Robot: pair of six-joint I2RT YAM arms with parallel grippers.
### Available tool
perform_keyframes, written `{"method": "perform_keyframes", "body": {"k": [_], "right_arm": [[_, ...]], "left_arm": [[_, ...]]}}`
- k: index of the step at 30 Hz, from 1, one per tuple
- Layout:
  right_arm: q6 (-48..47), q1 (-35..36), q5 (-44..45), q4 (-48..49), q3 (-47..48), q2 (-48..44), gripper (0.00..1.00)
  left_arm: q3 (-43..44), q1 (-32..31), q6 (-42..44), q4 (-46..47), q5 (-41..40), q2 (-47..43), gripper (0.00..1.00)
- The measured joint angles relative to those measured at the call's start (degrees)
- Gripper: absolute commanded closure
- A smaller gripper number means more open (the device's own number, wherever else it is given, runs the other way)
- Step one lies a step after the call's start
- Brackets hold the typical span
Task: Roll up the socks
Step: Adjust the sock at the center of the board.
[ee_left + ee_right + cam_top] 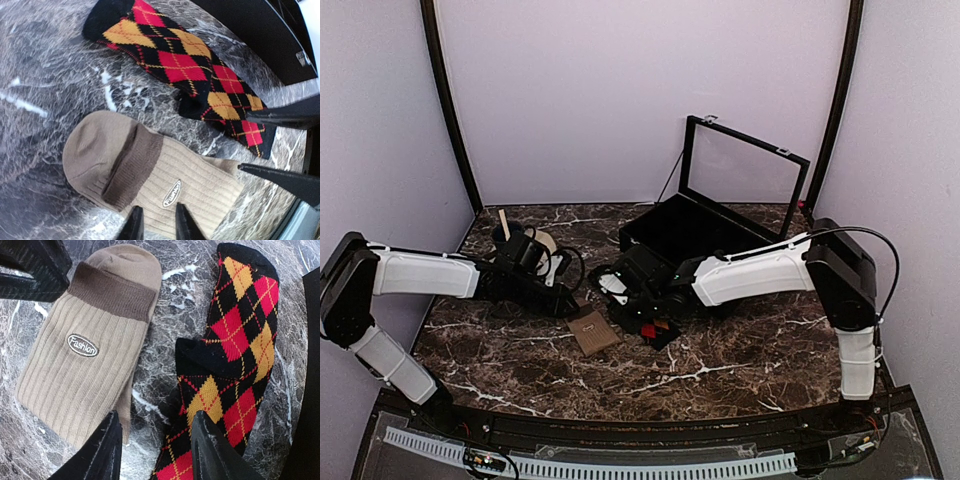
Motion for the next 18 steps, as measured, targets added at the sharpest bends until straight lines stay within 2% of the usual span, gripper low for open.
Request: {"method": "perform_keyframes", "body": {"k": [6,18], "right_arm": [[0.0,0.0,-0.5,0.0,0.0,0.0,0.56],[0.1,0.0,-1.2,0.0,0.5,0.3,0.56]], "left_arm": [[-0.4,0.4,-0.1,-0.1,-0.8,0.5,0.64],[-0.4,1.2,0.2,-0.2,-3.4,3.1,0.63]]}}
